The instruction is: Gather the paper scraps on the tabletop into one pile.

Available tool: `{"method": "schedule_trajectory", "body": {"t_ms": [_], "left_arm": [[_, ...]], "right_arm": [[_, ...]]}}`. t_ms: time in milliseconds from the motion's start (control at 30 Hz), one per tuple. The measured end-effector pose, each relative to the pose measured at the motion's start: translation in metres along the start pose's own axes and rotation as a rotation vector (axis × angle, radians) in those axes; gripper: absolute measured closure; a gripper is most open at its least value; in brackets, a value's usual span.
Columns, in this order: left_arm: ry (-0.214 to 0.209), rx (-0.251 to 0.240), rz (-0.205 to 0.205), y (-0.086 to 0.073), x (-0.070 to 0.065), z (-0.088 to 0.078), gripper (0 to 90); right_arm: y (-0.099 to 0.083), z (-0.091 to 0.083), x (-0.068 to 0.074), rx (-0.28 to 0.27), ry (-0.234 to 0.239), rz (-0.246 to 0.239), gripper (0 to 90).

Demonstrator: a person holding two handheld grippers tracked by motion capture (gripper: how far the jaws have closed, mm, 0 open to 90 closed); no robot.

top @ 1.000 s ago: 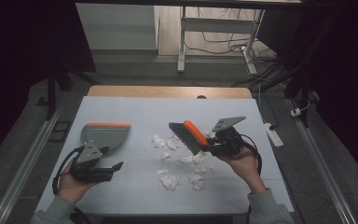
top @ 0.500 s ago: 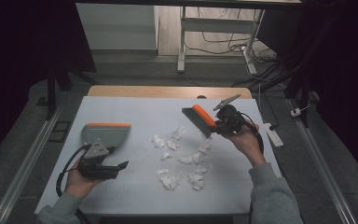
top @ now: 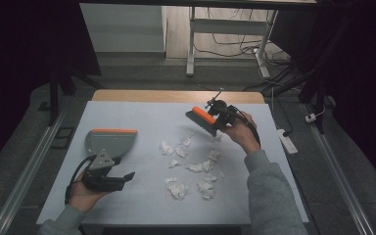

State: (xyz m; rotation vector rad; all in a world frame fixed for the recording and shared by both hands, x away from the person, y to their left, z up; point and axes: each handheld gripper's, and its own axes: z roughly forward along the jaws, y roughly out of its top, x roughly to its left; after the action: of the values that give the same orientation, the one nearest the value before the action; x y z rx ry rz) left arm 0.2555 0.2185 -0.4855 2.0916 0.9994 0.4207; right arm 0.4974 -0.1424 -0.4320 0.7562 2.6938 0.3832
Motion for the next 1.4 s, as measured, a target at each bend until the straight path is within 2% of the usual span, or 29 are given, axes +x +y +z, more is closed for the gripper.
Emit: {"method": "schedule_trajectory", "body": {"t_ms": [133, 233, 367, 433, 500, 533, 567, 633, 700, 733, 800, 867, 933, 1000, 1100, 1200, 1333, 1400], "left_arm": [[-0.004, -0.004, -0.021, -0.003, 0.005, 0.000, 28.1], [-0.009, -0.002, -0.025, -0.005, 0.007, 0.001, 28.1], [-0.016, -0.002, -0.029, -0.004, 0.007, 0.001, 28.0], [-0.015, -0.007, -0.028, -0.005, 0.007, 0.000, 28.0], [-0.015, -0.006, -0.027, -0.006, 0.007, -0.001, 28.0], [-0.016, -0.005, -0.028, -0.006, 0.008, -0.002, 28.0], [-0.018, -0.007, -0.031, -0.007, 0.008, -0.002, 28.0], [-0.019, -0.012, -0.041, -0.008, 0.010, -0.003, 28.0], [-0.021, -0.015, -0.048, -0.008, 0.011, -0.004, 28.0], [-0.020, -0.018, -0.050, -0.008, 0.011, -0.004, 28.0], [-0.020, -0.020, -0.049, -0.008, 0.011, -0.004, 28.0], [-0.020, -0.018, -0.047, -0.008, 0.011, -0.004, 28.0], [-0.019, -0.017, -0.049, -0.009, 0.011, -0.004, 28.0], [-0.021, -0.016, -0.051, -0.009, 0.012, -0.004, 28.0], [-0.021, -0.013, -0.050, -0.010, 0.012, -0.003, 28.0], [-0.022, -0.013, -0.049, -0.010, 0.011, -0.003, 28.0], [-0.020, -0.013, -0.051, -0.010, 0.012, -0.003, 28.0], [-0.019, -0.014, -0.050, -0.011, 0.012, -0.004, 28.0]], "right_arm": [[0.013, 0.018, -0.001, 0.048, 0.015, -0.013, 70.1], [0.019, 0.023, 0.007, 0.051, 0.046, -0.040, 70.2], [0.026, 0.021, 0.029, 0.108, 0.045, -0.184, 70.4], [0.026, 0.018, 0.040, 0.122, 0.055, -0.230, 70.4], [0.023, 0.012, 0.050, 0.116, 0.102, -0.254, 70.4], [0.021, 0.008, 0.053, 0.103, 0.141, -0.265, 70.4], [0.019, 0.002, 0.057, 0.074, 0.159, -0.270, 70.4], [0.014, -0.011, 0.057, 0.008, 0.150, -0.224, 70.3], [0.009, -0.023, 0.046, -0.061, 0.144, -0.176, 70.3], [0.006, -0.027, 0.040, -0.079, 0.126, -0.145, 70.3], [0.000, -0.030, 0.026, -0.067, 0.068, -0.095, 70.3], [-0.006, -0.028, 0.014, -0.036, 0.043, -0.056, 70.3], [-0.014, -0.024, 0.008, 0.018, 0.023, -0.026, 70.3], [-0.021, -0.018, 0.007, 0.065, -0.019, -0.020, 70.3], [-0.032, -0.010, 0.008, 0.092, 0.010, 0.008, 70.3], [-0.034, -0.004, 0.020, 0.128, 0.039, -0.012, 70.4], [-0.024, -0.009, 0.040, 0.052, 0.153, -0.026, 70.3], [-0.020, -0.017, 0.045, 0.013, 0.158, -0.030, 70.3]]}}
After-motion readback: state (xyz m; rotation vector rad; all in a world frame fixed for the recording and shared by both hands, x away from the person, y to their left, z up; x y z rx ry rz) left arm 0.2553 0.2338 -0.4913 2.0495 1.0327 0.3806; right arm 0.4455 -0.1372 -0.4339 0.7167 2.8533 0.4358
